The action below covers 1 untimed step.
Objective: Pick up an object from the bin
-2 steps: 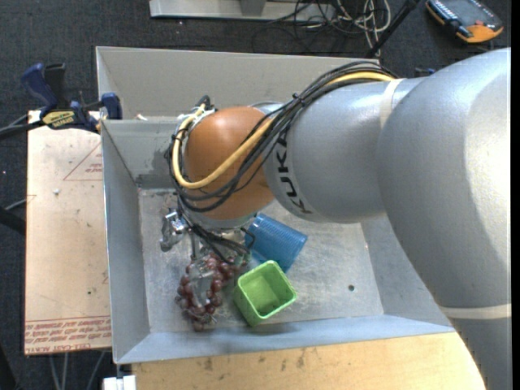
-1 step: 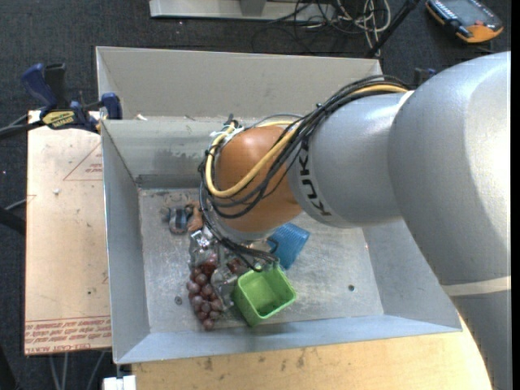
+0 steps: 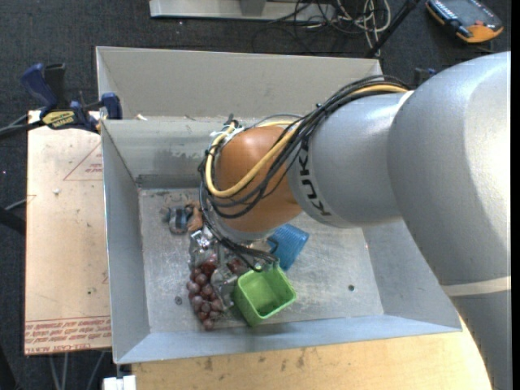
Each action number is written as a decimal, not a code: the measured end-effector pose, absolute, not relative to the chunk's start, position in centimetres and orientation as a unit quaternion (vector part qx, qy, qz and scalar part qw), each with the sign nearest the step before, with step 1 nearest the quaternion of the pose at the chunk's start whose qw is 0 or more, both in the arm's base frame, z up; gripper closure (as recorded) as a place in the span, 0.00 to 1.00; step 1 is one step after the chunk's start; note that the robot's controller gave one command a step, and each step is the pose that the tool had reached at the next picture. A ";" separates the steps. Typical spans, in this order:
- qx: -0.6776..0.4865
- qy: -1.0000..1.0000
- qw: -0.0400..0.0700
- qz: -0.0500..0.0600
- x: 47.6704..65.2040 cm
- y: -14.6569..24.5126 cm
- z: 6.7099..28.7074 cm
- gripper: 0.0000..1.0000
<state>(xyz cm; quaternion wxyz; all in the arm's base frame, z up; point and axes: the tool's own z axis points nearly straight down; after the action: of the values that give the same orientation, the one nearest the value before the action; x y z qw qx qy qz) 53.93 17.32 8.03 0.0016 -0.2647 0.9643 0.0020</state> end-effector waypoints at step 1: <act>-0.269 0.963 0.001 0.001 52.7 16.9 14.4 1.00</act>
Offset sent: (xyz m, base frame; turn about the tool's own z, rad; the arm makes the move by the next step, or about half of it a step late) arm 0.0000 0.0000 0.0000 0.0000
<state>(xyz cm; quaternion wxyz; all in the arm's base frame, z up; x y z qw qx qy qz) 52.66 16.86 14.37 0.0012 -0.2694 0.9630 0.0010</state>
